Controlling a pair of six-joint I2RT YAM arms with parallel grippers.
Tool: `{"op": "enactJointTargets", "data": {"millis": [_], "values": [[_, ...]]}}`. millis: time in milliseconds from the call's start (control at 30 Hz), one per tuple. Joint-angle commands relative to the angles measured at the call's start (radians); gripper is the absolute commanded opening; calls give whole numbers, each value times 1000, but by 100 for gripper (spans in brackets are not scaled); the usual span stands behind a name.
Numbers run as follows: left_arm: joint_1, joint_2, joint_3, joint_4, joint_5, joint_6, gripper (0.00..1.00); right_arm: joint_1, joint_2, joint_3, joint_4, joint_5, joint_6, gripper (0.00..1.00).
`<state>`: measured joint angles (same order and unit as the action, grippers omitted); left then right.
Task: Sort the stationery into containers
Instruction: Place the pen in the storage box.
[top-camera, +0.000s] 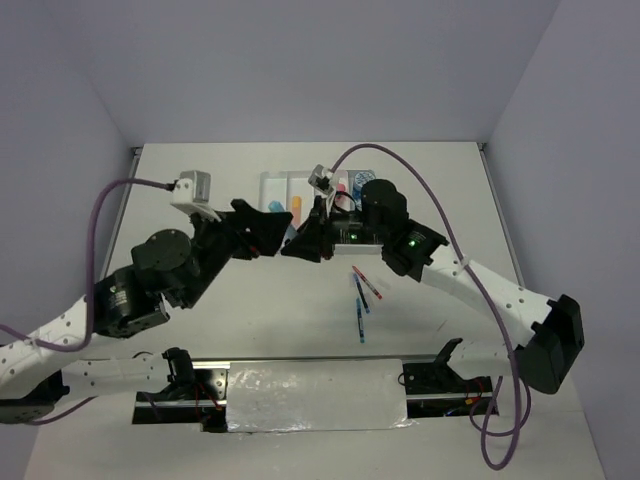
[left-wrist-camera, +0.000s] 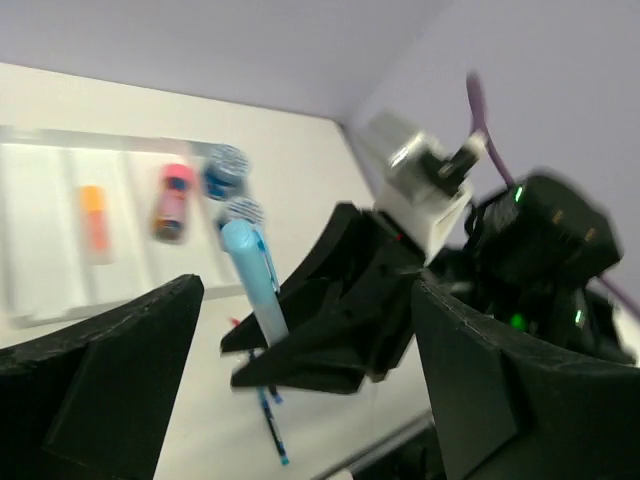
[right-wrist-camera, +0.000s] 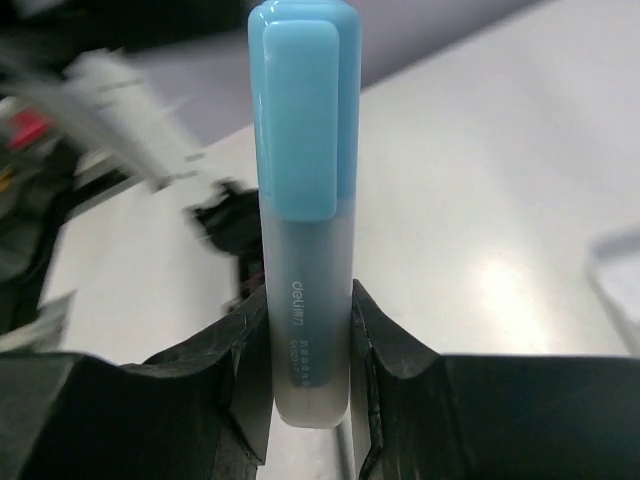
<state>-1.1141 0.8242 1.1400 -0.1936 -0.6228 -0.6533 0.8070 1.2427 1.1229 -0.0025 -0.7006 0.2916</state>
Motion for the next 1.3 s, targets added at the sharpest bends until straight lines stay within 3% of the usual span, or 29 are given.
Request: {"op": "enactJointTargets", "data": {"millis": [0, 33, 67, 133, 167, 233, 267, 300, 433, 600, 1000, 1100, 1167, 1267], "values": [[-21, 41, 289, -545, -427, -183, 99, -51, 68, -46, 142, 282, 50, 0], [-21, 76, 419, -736, -499, -242, 100, -54, 93, -23, 122, 306, 53, 0], [-21, 90, 473, -824, -600, -300, 99, -57, 150, 1, 60, 387, 73, 0], [-21, 86, 510, -961, -650, -379, 99, -66, 228, 113, -26, 481, 92, 0], [-21, 72, 488, -971, -672, -385, 99, -72, 321, 167, -127, 595, 125, 0], [-21, -3, 352, -940, -672, -332, 99, -95, 432, 332, -209, 650, 150, 0], [-21, -34, 295, -846, -654, -275, 99, -100, 554, 409, -323, 677, 155, 1], [-21, -63, 244, -813, -647, -213, 99, -104, 610, 557, -385, 728, 156, 0], [-21, -219, 54, -807, -646, -244, 99, -118, 796, 761, -525, 861, 190, 1], [-23, -273, -23, -800, -615, -236, 99, -152, 877, 810, -534, 889, 262, 5], [-32, -175, -6, -894, -620, -281, 99, -164, 985, 804, -536, 826, 282, 19], [-32, -215, -25, -850, -614, -246, 99, -167, 965, 776, -518, 816, 287, 29], [-33, -240, -31, -837, -615, -241, 99, -166, 950, 764, -513, 814, 282, 44], [-38, -257, -29, -851, -618, -256, 99, -166, 930, 762, -521, 805, 276, 54]]}}
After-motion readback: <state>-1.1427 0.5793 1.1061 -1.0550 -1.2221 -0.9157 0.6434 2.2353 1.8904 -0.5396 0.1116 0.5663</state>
